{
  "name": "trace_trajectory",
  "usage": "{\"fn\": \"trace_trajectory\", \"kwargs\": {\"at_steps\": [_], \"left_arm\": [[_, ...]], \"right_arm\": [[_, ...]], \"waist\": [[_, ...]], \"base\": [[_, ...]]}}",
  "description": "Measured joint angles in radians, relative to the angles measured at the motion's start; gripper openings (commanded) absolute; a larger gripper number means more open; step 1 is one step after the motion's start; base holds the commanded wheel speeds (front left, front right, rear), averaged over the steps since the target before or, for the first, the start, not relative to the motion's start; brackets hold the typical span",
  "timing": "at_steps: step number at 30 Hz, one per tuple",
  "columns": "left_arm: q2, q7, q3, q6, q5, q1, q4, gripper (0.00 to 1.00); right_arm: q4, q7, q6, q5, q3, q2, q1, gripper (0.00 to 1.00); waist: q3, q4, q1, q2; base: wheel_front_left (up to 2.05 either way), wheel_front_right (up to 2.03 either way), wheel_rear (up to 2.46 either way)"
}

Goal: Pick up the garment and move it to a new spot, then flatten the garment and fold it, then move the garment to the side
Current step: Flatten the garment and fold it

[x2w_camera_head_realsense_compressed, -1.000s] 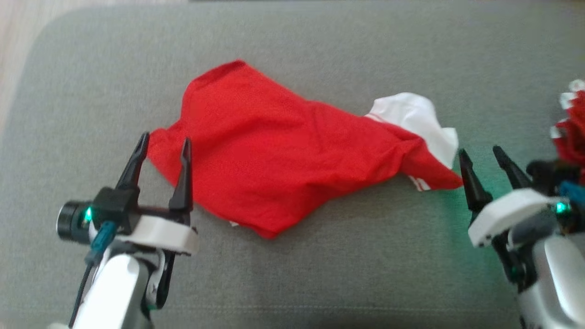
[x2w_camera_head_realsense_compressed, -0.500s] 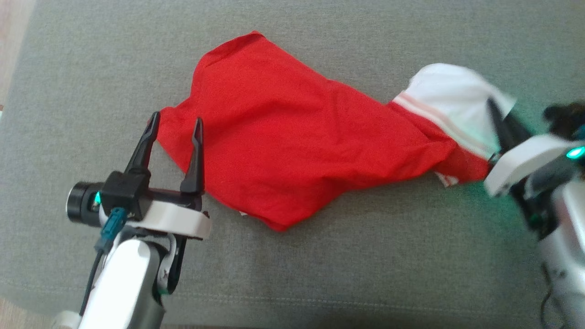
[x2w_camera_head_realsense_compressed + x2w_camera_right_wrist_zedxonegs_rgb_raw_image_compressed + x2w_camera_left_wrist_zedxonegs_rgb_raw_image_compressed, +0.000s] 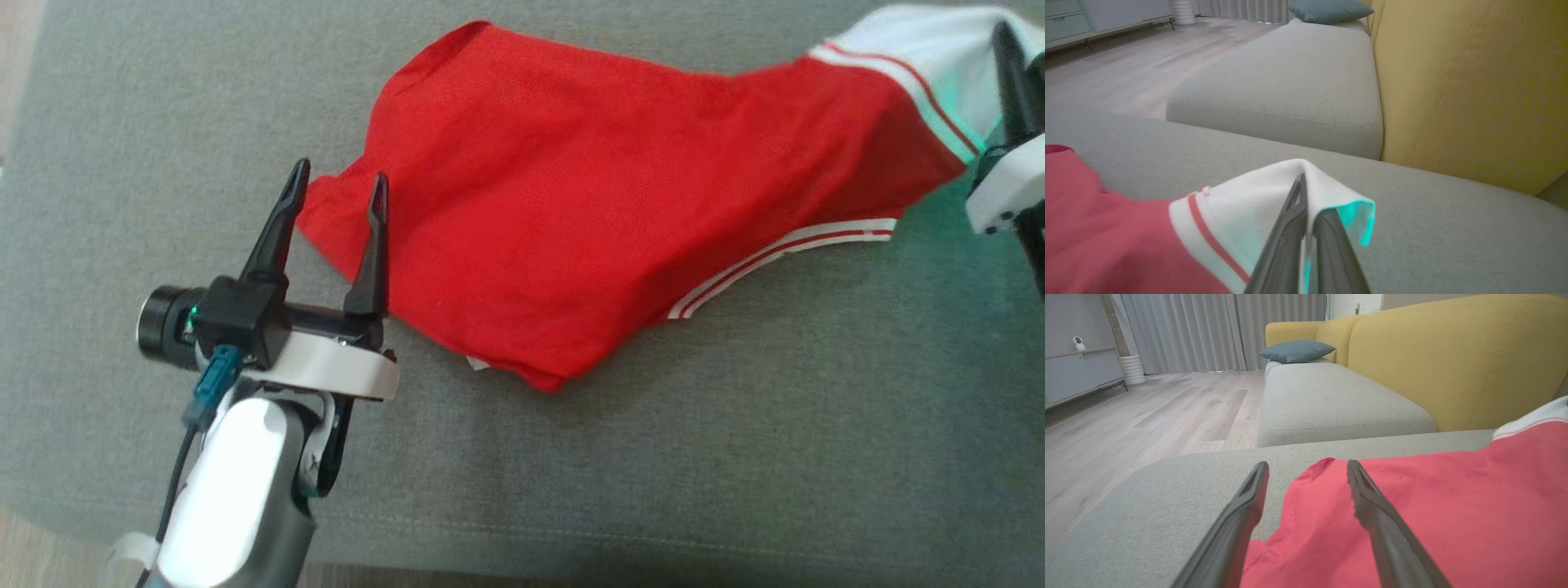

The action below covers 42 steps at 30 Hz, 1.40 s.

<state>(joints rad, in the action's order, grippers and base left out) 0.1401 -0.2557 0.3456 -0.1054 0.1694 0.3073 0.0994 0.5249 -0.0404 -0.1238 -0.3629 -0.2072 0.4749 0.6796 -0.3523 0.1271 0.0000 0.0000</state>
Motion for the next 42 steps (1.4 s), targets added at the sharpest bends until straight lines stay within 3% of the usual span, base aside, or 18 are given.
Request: {"fn": "trace_trajectory", "kwargs": {"at_steps": [2, 3, 4, 5, 11, 18, 27, 35, 42], "left_arm": [[-0.007, -0.001, -0.001, 0.001, -0.001, 0.006, 0.000, 1.00], [-0.010, -0.001, -0.001, 0.002, -0.001, 0.007, 0.001, 1.00], [-0.014, -0.001, -0.002, 0.008, -0.003, 0.007, 0.004, 1.00], [-0.016, -0.001, -0.001, 0.010, -0.007, 0.007, 0.006, 1.00], [-0.020, -0.001, -0.009, 0.010, -0.021, 0.007, 0.023, 1.00], [-0.017, -0.001, -0.040, 0.010, -0.027, -0.011, 0.036, 1.00], [0.003, -0.001, -0.070, 0.008, -0.027, -0.085, 0.050, 1.00], [0.013, -0.001, -0.079, -0.002, -0.027, -0.131, 0.056, 1.00], [0.020, -0.001, -0.095, -0.012, -0.026, -0.148, 0.064, 1.00]], "right_arm": [[0.051, 0.018, 0.000, -0.018, -0.028, 0.000, 0.012, 0.00], [0.079, 0.027, 0.000, -0.024, -0.042, 0.000, 0.016, 0.31], [0.107, 0.040, 0.000, -0.034, -0.050, -0.002, 0.019, 0.85], [0.133, 0.051, 0.000, -0.043, -0.056, -0.005, 0.024, 1.00], [0.225, 0.131, 0.000, -0.060, -0.063, -0.024, 0.040, 1.00], [0.194, 0.198, 0.000, -0.058, -0.011, -0.041, -0.026, 1.00], [-0.109, 0.236, 0.000, 0.021, 0.094, -0.158, -0.277, 1.00], [-0.422, 0.150, 0.000, 0.095, 0.131, -0.287, -0.528, 1.00], [-0.564, 0.091, 0.000, 0.124, 0.137, -0.347, -0.641, 1.00]], "waist": [[-0.012, 0.007, 0.0000, 0.0000], [-0.018, 0.009, 0.0000, 0.0000], [-0.023, 0.012, 0.0000, 0.0000], [-0.026, 0.013, 0.0000, 0.0000], [-0.020, 0.001, 0.0000, 0.0000], [0.034, -0.033, 0.0000, 0.0000], [0.115, -0.080, 0.0000, 0.0000], [0.163, -0.109, 0.0000, 0.0000], [0.183, -0.124, 0.0000, 0.0000]], "base": [[0.00, 0.00, 0.00], [0.00, 0.00, 0.00], [0.00, 0.00, 0.00], [0.00, 0.00, 0.00], [0.00, 0.00, 0.00], [0.00, 0.00, 0.00], [0.00, 0.00, 0.00], [0.00, 0.00, 0.00], [0.00, 0.00, 0.00]]}}
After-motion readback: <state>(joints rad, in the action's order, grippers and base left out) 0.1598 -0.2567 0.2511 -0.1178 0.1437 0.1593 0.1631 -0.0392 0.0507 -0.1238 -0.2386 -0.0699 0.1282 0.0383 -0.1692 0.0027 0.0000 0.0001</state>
